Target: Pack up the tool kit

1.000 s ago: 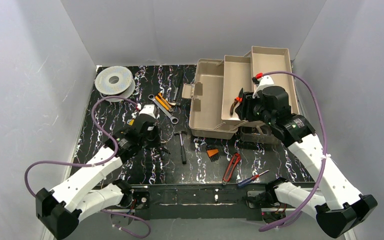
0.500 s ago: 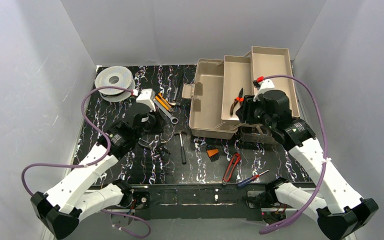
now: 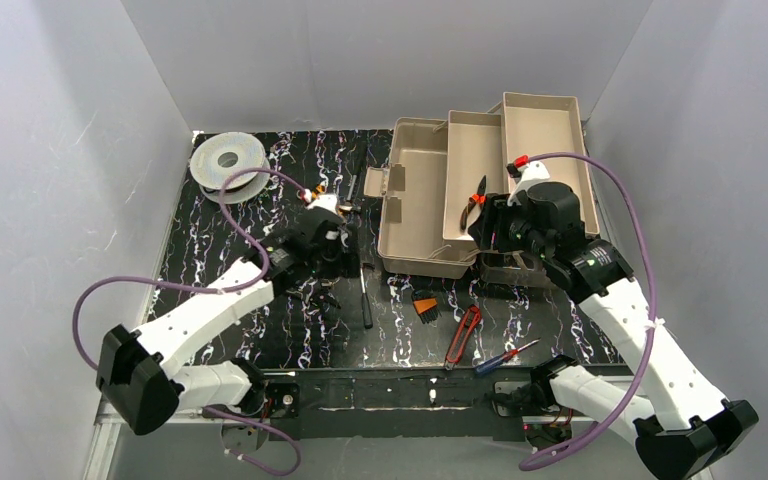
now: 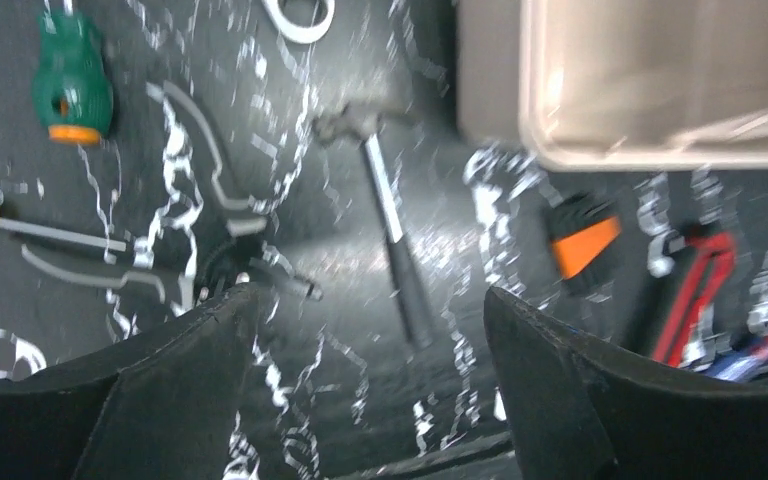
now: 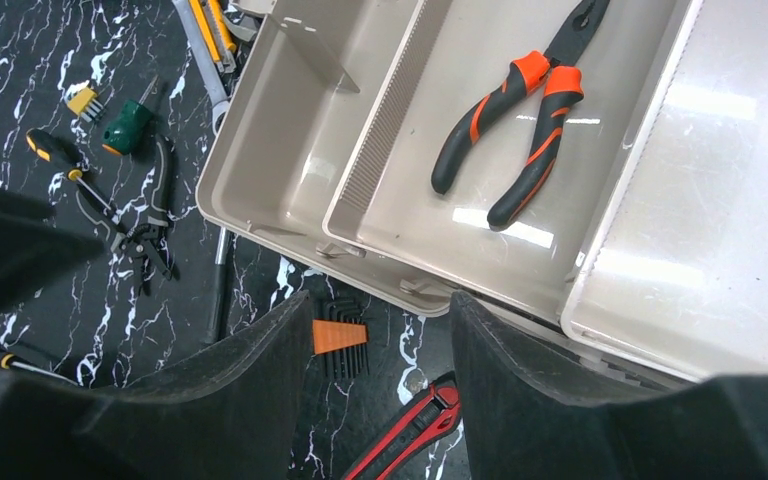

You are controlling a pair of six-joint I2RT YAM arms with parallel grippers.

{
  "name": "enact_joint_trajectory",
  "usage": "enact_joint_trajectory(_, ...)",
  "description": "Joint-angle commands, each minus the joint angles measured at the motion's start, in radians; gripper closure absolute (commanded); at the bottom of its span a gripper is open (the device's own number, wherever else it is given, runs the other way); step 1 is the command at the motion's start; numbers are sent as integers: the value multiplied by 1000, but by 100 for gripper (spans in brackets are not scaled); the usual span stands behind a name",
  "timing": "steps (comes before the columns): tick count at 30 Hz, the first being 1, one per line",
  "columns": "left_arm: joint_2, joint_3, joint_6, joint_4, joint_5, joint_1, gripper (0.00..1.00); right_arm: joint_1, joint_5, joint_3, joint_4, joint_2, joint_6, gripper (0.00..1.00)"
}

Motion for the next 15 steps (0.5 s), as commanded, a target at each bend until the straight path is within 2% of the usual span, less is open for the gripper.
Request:
enact_joint_trajectory(1,70,-30,-64,-141,-136,-111,16,0,-2,1,27,-24,0,39)
enact_joint_trajectory(7,221,-9,-133,-129,-190,-246,2,0,-6,5,20,-32,3,39)
enact_joint_trajectory(12,440,80,-187,-169,-214,-283,2,0,7,-8,11,-60,7,41)
enact_joint_trajectory(15,538,122,-218,-190,-233,-286,13,0,15,-11,2,-79,8,41)
